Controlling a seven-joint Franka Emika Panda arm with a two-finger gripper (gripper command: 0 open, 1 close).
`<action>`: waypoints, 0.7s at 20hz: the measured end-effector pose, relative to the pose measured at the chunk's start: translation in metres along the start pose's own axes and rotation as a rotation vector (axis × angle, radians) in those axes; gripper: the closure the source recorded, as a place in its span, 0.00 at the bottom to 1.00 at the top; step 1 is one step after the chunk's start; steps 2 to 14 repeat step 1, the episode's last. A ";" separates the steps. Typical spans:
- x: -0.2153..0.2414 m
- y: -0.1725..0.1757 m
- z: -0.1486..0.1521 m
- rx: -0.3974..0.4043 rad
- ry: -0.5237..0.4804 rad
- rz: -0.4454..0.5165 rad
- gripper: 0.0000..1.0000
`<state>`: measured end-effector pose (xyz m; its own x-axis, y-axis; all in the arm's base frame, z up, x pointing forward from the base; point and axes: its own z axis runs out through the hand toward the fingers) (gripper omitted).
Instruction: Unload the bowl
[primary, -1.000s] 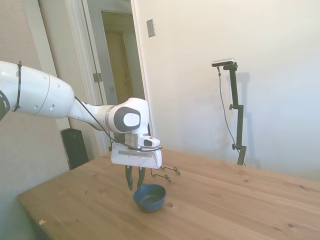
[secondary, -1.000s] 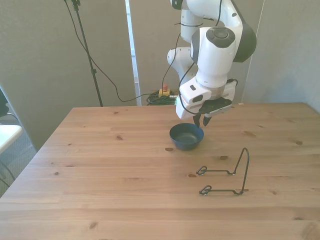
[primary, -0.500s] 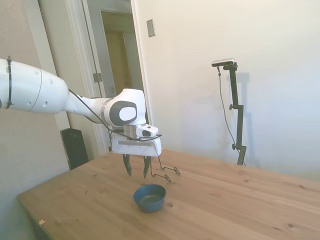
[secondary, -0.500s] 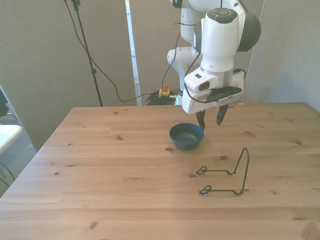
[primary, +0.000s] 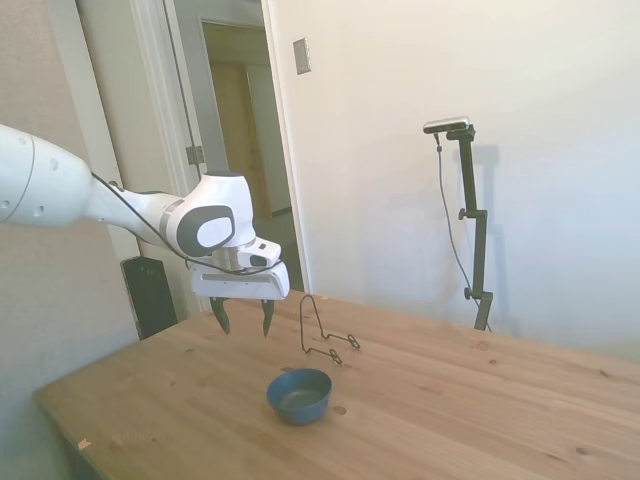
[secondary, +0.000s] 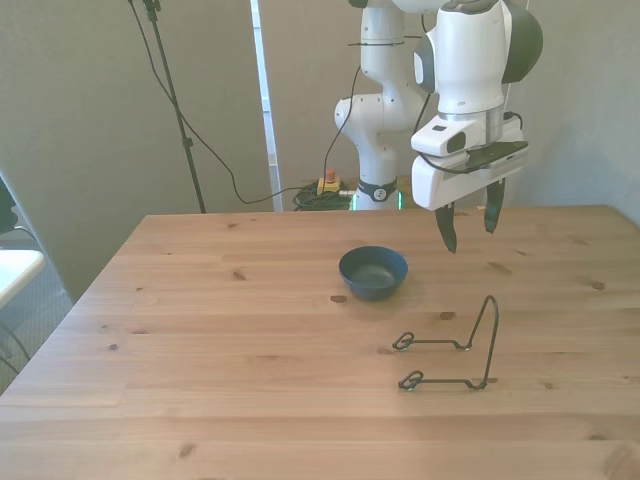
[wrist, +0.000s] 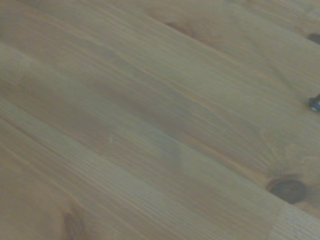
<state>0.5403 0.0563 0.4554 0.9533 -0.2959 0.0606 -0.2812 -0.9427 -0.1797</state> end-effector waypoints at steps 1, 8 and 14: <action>-0.005 0.000 0.000 0.004 0.002 -0.007 0.00; -0.005 0.000 0.000 0.004 0.002 -0.007 0.00; -0.005 0.000 0.000 0.004 0.002 -0.007 0.00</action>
